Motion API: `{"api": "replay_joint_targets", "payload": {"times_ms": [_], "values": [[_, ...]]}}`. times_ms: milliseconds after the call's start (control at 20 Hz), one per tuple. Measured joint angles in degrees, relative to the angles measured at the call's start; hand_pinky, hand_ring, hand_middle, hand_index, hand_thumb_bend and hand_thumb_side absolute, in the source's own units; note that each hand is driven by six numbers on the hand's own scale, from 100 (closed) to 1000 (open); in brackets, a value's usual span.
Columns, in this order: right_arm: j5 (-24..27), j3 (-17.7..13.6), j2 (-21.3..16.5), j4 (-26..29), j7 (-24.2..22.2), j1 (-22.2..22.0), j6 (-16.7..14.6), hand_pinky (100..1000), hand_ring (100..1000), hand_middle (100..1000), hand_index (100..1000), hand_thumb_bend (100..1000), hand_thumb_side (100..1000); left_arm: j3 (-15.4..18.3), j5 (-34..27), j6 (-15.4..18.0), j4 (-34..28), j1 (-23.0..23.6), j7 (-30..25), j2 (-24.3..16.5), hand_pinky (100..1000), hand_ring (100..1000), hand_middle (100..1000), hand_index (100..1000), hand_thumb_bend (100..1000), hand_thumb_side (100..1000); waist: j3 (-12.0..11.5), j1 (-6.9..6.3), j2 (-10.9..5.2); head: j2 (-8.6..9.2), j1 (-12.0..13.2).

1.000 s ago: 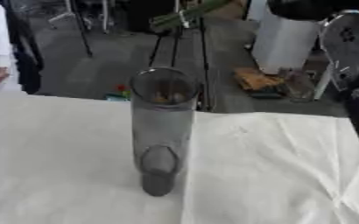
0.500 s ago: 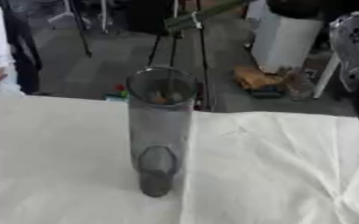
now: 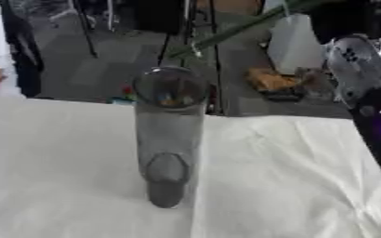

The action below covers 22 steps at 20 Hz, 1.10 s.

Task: Arrange flowers into the vase.

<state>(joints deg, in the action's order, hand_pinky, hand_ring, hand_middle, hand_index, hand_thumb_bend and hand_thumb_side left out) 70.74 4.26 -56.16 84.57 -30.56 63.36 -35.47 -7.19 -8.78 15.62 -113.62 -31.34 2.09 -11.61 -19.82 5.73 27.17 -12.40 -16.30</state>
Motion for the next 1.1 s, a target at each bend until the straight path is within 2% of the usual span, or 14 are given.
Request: {"api": "replay_joint_targets", "payload": {"times_ms": [550,1100], "values": [[-0.66,0.07,0.53,-1.43,-1.62,-0.08,1.61,100,100,100,100,129,192,0.00,0.02,0.03,0.00,-0.19,-0.06,0.03,727,663,889,931,248,1000,-0.60,0.21,1.02,1.05,-0.28],[-1.56,1.86,0.52,-3.14,-3.39,-0.44,3.38,100,100,100,100,117,209,-0.01,0.23,0.02,0.00,-0.22,-0.07,0.04,728,663,889,931,248,1000,-0.73,0.66,1.48,1.44,-0.41]]}}
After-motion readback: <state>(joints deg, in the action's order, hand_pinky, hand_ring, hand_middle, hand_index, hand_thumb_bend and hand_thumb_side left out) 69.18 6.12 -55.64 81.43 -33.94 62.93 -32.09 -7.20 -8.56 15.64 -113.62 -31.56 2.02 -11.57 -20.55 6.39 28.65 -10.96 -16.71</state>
